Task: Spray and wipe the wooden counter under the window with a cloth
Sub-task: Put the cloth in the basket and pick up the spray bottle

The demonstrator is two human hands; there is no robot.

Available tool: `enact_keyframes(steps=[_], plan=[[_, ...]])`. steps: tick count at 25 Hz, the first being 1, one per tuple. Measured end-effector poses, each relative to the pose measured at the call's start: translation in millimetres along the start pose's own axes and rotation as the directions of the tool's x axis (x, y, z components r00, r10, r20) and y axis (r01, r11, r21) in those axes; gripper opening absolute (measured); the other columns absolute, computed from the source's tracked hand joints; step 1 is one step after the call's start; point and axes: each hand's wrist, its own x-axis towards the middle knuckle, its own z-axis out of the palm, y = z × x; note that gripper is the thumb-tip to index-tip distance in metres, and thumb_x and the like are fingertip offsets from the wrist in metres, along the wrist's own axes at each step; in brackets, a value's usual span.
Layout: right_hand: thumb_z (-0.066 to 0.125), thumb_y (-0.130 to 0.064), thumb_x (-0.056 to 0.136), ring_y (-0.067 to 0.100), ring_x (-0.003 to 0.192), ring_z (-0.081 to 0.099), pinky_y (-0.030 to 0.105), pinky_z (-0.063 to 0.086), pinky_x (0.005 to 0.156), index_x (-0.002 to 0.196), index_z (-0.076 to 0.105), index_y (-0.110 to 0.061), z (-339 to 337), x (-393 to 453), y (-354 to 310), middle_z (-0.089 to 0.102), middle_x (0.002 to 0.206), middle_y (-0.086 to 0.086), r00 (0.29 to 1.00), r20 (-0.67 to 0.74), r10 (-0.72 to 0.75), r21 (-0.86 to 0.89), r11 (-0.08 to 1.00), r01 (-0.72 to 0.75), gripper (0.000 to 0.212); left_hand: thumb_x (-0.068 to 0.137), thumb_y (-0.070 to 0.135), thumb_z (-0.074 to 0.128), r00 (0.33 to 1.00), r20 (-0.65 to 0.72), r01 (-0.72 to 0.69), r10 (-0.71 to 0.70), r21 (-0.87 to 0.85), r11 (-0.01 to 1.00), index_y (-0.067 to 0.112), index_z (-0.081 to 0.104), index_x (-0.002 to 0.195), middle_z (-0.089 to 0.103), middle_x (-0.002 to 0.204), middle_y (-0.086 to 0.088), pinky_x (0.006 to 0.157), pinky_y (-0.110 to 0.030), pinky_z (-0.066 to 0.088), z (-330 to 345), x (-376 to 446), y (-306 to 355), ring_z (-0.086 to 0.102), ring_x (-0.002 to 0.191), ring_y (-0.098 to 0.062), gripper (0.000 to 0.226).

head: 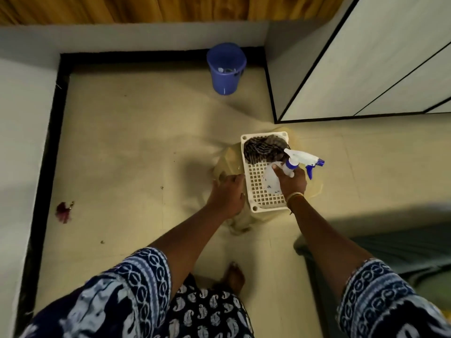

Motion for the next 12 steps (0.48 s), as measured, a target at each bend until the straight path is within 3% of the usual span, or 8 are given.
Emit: enact_keyframes(steps=[4, 8, 12], plan=[[0.079, -0.028, 0.081, 0.019, 0.107, 0.059, 0.025, 0.04, 0.088, 0.118, 0.063, -0.01, 7.0, 11.7, 26.9, 0.064, 0.107, -0.002, 0.999, 0.051, -0.007, 0.036, 0.999, 0.005, 0.045, 0.093, 0.023, 0.046, 1.0, 0.011, 0.018, -0.018, 0.019, 1.0, 0.013, 0.031, 0.144, 0.044, 0.143, -0.012, 0.108, -0.057, 0.028, 24.0, 5.7, 6.1, 0.038, 0.133, -0.034, 0.054], [0.081, -0.031, 0.078, 0.026, 0.111, 0.06, 0.029, 0.043, 0.093, 0.122, 0.06, -0.008, 14.2, 12.6, 36.2, 0.067, 0.118, 0.01, 0.996, 0.088, 0.017, -0.026, 1.0, -0.015, 0.053, 0.094, 0.025, 0.046, 1.0, 0.001, 0.02, -0.02, 0.037, 0.999, 0.014, 0.033, 0.142, 0.043, 0.144, -0.01, 0.106, -0.052, 0.028, 37.8, 2.2, 8.0, 0.037, 0.135, -0.027, 0.051], [0.078, -0.035, 0.08, 0.03, 0.117, 0.059, 0.027, 0.039, 0.088, 0.125, 0.06, -0.007, 18.8, 4.9, 41.6, 0.066, 0.123, 0.012, 0.995, 0.086, 0.05, -0.167, 0.985, -0.035, 0.057, 0.094, 0.025, 0.045, 1.0, 0.005, 0.028, -0.028, 0.033, 0.999, 0.014, 0.033, 0.143, 0.043, 0.144, -0.01, 0.108, -0.053, 0.028, 35.9, -2.6, -1.9, 0.037, 0.135, -0.026, 0.051]])
